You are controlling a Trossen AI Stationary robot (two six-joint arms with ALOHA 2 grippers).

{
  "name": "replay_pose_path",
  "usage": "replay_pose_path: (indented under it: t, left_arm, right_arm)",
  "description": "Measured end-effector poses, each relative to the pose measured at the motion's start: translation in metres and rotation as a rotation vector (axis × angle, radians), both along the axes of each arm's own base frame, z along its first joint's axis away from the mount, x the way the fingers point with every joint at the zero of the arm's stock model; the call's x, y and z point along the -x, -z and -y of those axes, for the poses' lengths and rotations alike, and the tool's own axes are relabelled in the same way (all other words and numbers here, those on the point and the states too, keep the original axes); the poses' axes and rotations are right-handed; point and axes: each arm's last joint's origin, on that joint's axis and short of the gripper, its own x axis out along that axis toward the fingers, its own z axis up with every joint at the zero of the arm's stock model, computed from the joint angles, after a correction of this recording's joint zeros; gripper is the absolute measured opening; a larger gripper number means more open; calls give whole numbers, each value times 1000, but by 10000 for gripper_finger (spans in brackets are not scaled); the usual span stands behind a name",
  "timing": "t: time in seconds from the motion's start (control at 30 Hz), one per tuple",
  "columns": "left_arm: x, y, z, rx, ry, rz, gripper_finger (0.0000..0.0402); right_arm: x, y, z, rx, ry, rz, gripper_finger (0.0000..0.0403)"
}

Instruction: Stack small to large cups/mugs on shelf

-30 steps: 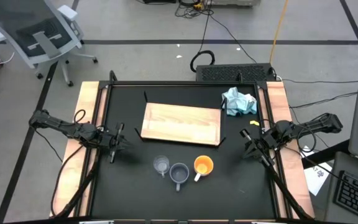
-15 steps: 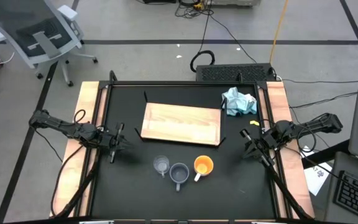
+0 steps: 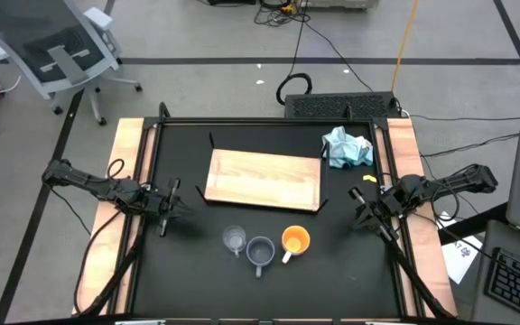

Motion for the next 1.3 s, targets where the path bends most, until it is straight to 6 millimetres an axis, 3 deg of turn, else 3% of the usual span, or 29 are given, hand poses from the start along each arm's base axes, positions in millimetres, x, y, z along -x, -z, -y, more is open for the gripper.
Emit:
replay_pose_path:
  t: [0.73, 1.3]
  left_arm:
    - [0, 0, 0, 0, 0, 0, 33]
    - [0, 0, 0, 0, -1, 0, 33]
  right_arm:
    - [0, 0, 0, 0, 0, 0, 0]
    - [2, -10, 1, -33, 27, 109, 0]
